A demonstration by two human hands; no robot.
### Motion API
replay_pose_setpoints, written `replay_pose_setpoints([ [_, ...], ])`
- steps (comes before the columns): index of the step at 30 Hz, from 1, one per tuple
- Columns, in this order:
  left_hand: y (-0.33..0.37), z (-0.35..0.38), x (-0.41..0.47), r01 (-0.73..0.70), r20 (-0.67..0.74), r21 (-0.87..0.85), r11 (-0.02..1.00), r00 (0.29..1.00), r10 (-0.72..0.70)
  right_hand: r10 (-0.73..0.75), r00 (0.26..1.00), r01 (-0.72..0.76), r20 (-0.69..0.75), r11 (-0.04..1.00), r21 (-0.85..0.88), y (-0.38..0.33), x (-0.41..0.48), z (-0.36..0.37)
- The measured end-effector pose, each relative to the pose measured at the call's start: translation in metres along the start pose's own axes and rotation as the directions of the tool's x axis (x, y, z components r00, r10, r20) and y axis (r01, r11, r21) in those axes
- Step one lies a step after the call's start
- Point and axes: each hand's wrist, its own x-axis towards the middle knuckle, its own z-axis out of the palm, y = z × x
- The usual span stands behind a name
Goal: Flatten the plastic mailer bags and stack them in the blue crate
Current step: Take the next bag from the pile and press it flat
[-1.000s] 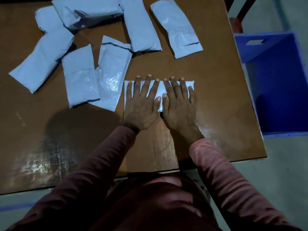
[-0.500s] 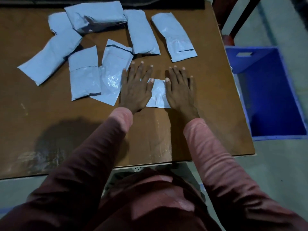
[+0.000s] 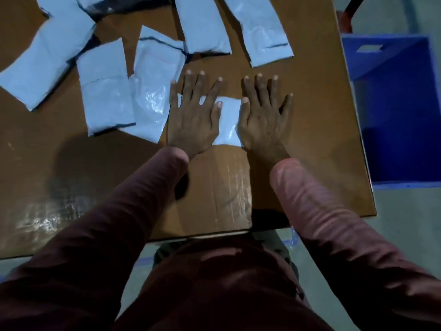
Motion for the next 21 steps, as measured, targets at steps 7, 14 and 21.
replay_pose_setpoints([
  [7, 0.006, -0.025, -0.014, 0.028, 0.049, -0.086, 0.996, 0.999, -0.023, -0.053, 0.999, 0.053, -0.002, 0.998, -0.029, -0.005, -0.007, -0.021],
  [14, 0.046, -0.031, -0.084, 0.035, 0.072, -0.166, 0.985, 0.997, -0.023, -0.16, 0.979, 0.18, -0.123, 0.969, 0.171, -0.004, -0.088, -0.025],
  [21, 0.038, -0.024, -0.08, -0.025, 0.217, -0.021, 0.999, 0.976, 0.029, -0.142, 0.99, 0.135, -0.004, 0.931, 0.338, 0.0, -0.092, -0.014],
])
